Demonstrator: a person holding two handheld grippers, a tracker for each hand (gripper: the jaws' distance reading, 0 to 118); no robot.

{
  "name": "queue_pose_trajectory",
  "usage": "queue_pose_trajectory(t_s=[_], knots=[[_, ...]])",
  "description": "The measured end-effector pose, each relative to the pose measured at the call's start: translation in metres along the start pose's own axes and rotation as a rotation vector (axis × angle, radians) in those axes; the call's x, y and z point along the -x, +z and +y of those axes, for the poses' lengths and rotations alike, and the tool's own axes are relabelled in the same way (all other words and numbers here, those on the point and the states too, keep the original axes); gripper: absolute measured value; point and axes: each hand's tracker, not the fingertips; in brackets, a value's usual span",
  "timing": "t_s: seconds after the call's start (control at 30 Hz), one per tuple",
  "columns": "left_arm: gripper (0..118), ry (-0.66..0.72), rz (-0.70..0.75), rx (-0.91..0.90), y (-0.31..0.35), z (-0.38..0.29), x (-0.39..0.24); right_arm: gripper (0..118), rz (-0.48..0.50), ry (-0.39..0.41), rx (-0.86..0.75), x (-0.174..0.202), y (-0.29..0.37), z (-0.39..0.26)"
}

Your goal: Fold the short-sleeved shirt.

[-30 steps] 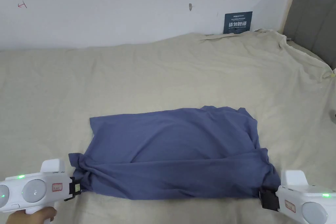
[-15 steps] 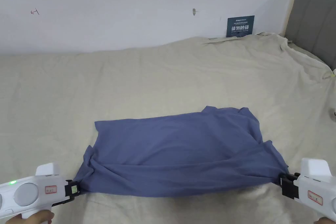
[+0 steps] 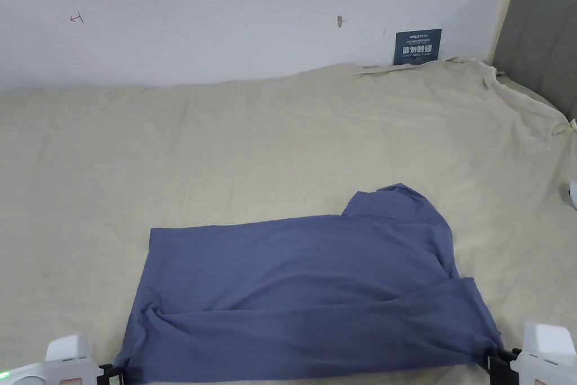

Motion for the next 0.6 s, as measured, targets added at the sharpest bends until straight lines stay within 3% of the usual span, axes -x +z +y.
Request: queue_pose_trajectory(t_s=[0.2,0.27,0.3,0.33,0.4,0.43,0.6], knots=[[8,-0.04,0.077,-0.008,-0.009,-0.01,-0.017,9,-0.042,0.001,0.049,-0.002,-0.024,-0.005],[28,-0.011,0.071,-0.016,-0.007,-0.009,-0.017,22,-0.046,0.022,0.047,0.002,-0.016,0.001],[46,-0.006,0.068,-0.022,-0.005,-0.009,-0.018,37,-0.05,0.034,0.044,0.004,-0.01,0.004],[75,-0.007,0.067,-0.028,-0.001,-0.008,-0.019,60,-0.064,0.04,0.033,0.007,-0.003,0.008],[105,-0.034,0.086,-0.08,0.009,-0.005,-0.024,84,-0.06,0.029,-0.058,0.01,0.016,0.02],[110,-0.047,0.091,-0.124,0.018,-0.001,-0.028,92,-0.046,0.028,-0.104,0.013,0.027,0.028],[110,-0.092,0.068,-0.371,0.077,0.028,-0.053,93,-0.022,0.091,-0.339,0.041,0.089,0.075]])
